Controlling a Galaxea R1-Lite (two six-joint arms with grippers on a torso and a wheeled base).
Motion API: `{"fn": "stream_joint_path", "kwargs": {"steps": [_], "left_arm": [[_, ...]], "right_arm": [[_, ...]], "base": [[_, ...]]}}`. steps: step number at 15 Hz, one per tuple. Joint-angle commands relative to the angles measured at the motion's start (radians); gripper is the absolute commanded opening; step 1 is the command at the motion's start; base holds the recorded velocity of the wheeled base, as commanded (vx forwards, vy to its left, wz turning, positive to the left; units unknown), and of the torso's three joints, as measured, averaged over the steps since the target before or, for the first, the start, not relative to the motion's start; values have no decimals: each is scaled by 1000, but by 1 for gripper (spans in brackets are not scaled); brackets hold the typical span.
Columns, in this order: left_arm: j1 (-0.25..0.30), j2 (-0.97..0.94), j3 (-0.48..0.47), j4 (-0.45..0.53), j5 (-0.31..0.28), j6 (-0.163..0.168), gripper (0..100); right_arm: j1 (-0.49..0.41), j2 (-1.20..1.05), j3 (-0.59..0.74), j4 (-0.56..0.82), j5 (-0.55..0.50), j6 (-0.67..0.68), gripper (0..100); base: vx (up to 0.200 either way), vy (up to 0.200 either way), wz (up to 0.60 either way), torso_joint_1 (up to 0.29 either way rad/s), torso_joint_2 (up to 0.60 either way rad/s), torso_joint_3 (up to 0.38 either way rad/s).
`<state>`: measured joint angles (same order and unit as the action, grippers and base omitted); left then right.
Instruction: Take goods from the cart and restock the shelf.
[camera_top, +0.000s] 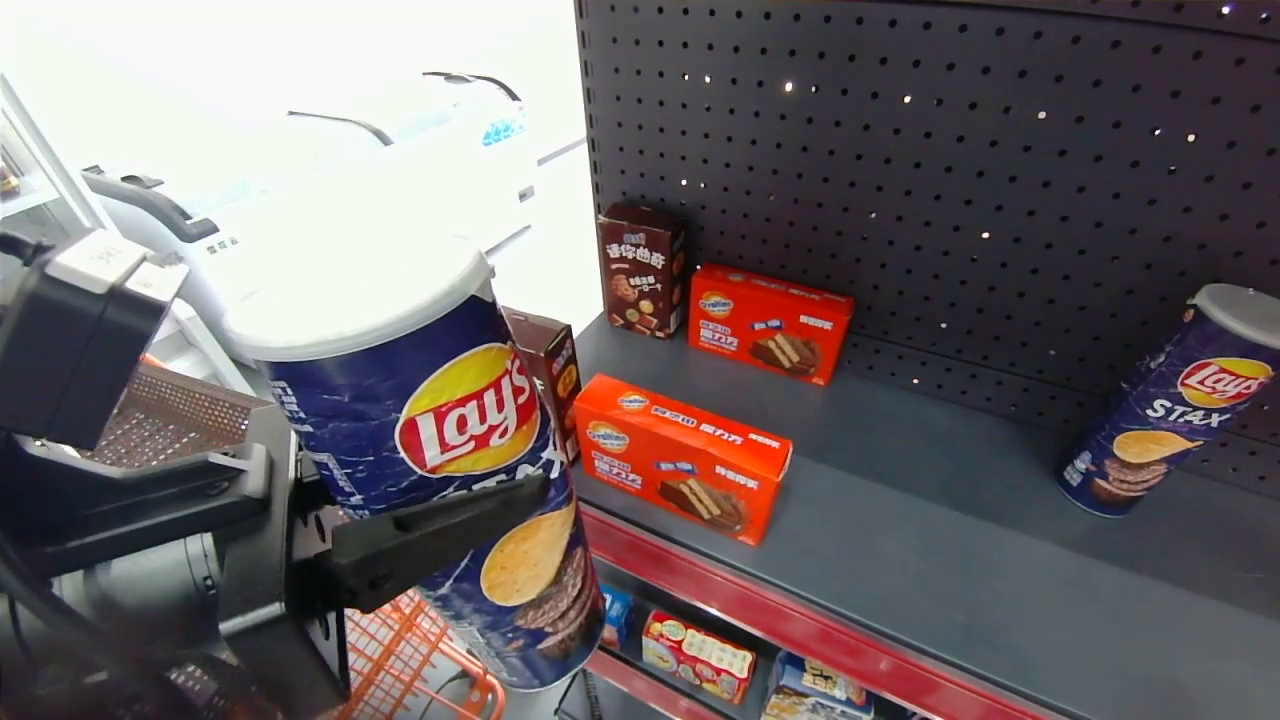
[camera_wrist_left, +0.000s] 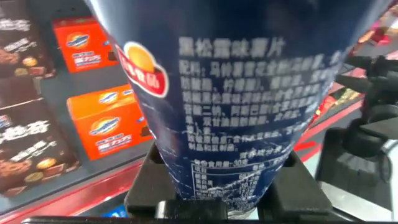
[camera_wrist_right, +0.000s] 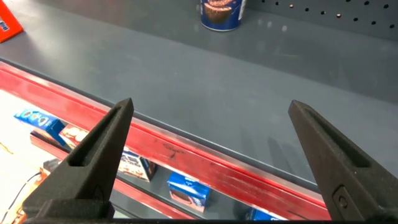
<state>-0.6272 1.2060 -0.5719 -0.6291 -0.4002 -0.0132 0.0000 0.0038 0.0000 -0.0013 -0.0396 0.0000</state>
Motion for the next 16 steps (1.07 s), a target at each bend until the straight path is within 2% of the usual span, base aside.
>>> {"fn": "stream_joint_path", "kwargs": {"steps": [1,5,16], "left_arm": [[-32,0,-2,2,-6,-5,0],[-34,4,4,5,-19,-5,0],[-35,23,0,-1,-42,-5,0]], "right_arm": [[0,1,0,0,18,-5,100],[0,1,0,0,21,-5,100],[0,1,0,0,21,-3,100]], "base": [[0,0,0,0,0,0],[0,0,0,0,0,0],[0,0,-600,1,4,5]]}}
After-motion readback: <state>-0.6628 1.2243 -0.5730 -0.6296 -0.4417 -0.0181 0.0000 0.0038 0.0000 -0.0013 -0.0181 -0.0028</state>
